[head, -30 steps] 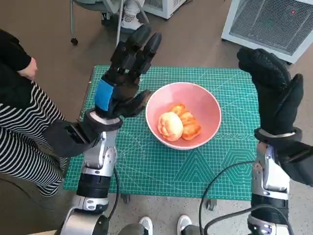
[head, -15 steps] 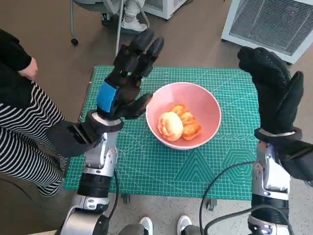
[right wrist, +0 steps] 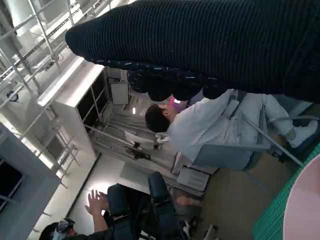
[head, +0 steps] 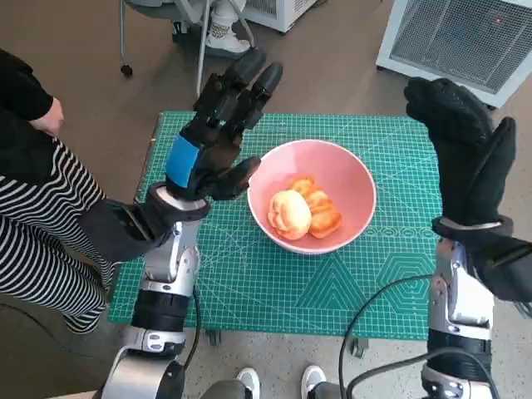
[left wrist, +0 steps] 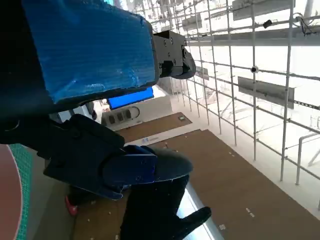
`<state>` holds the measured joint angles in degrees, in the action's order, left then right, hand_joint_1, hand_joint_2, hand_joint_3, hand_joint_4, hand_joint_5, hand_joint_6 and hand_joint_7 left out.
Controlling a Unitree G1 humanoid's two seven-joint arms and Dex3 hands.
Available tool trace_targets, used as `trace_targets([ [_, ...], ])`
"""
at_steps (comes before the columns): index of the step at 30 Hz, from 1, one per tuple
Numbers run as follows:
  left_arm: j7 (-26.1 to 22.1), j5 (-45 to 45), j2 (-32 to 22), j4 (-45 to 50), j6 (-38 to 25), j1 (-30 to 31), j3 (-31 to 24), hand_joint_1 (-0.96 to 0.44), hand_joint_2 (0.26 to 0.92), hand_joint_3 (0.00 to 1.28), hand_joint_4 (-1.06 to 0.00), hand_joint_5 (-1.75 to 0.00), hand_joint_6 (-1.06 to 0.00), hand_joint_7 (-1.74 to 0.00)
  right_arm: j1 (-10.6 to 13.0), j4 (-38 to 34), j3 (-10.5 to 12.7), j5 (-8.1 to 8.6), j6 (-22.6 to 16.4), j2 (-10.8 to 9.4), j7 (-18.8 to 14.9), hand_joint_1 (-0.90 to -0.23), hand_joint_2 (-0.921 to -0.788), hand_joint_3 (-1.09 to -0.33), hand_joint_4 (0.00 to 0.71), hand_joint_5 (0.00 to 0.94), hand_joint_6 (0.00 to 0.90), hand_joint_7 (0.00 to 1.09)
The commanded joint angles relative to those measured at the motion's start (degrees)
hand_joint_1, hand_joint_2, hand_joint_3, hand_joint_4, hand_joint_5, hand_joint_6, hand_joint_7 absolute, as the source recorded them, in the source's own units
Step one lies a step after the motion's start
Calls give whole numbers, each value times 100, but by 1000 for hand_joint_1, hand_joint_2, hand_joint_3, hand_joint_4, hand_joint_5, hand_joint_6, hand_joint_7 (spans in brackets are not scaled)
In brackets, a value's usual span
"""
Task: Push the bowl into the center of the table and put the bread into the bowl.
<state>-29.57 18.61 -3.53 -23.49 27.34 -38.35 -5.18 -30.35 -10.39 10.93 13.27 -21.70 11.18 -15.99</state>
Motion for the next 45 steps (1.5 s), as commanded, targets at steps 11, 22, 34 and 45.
trace_targets([
  [11,-104,96,8,-87,-160,-141,-23,-735,921,388,-102,-119,1,-479,91,-9,-35,-31,143,-8,42,-776,-921,-829,138,3,42,485],
  [22,-295,215,-11,-212,-244,-129,-73,-728,921,331,-101,-140,1,-489,81,-69,-41,-49,103,0,26,-783,-921,-827,138,3,46,486],
  [34,-283,134,-63,-323,-111,-134,-120,-728,921,333,-110,-152,1,-511,6,-77,-100,-178,72,18,74,-784,-921,-825,138,2,46,485],
  [45,-118,-25,-70,-381,98,-148,-130,-722,921,356,-114,-164,1,-521,-107,-380,-123,-211,-94,44,-23,-787,-921,-820,143,4,46,484],
])
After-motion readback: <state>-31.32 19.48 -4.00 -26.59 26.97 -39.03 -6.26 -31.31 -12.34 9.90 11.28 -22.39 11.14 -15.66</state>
